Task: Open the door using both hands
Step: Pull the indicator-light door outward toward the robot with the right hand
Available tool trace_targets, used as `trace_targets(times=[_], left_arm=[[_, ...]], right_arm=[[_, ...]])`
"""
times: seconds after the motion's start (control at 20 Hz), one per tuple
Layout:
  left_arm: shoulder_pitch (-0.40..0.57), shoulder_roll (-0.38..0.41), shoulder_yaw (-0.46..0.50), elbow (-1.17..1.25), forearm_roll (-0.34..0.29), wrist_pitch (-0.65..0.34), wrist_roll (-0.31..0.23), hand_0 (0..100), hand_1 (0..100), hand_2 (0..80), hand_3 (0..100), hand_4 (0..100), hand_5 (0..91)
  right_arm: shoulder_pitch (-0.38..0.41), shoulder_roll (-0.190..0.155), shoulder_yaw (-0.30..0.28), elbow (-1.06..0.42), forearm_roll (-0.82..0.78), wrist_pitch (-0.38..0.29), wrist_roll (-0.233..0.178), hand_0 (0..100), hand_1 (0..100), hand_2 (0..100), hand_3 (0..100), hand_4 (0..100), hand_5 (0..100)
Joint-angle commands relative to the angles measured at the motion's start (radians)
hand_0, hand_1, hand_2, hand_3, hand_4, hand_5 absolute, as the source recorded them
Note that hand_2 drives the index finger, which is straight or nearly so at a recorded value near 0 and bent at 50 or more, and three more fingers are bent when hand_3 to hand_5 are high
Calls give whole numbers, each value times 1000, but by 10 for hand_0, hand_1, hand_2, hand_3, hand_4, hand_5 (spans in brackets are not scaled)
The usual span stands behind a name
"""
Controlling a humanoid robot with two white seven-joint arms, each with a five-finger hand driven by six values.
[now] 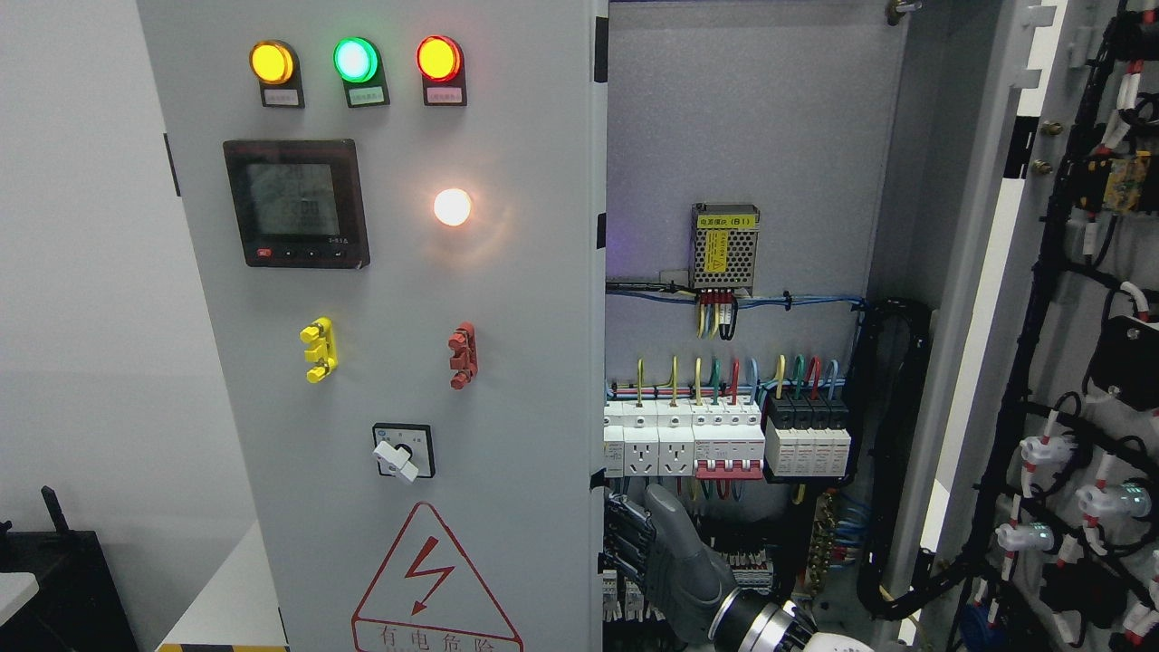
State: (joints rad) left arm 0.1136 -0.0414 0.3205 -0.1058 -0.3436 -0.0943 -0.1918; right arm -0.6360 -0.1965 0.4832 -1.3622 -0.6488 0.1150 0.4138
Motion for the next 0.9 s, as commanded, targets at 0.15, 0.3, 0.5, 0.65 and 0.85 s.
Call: trace_targets(times=[0.15,0.3,0.5,0.65,0.85], left_arm=[[0,0,0,0,0,-1,0,0,0,0,0,31,0],[0,0,0,0,0,-1,0,0,0,0,0,31,0],[0,0,0,0,0,-1,0,0,0,0,0,31,0],[0,0,0,0,0,-1,0,0,0,0,0,31,0],[0,0,0,0,0,-1,0,0,0,0,0,31,0]], right_arm=[[41,0,11,-78,0,2,23,0,0,0,0,0,0],[50,0,17,-87,-2,2,25,0,0,0,0,0,0],[56,2,31,-107,0,2,36,0,0,0,0,0,0],[67,3,34,-124,0,2,36,0,0,0,0,0,0],[78,5,46,-135,-2,-1,37,0,0,0,0,0,0]])
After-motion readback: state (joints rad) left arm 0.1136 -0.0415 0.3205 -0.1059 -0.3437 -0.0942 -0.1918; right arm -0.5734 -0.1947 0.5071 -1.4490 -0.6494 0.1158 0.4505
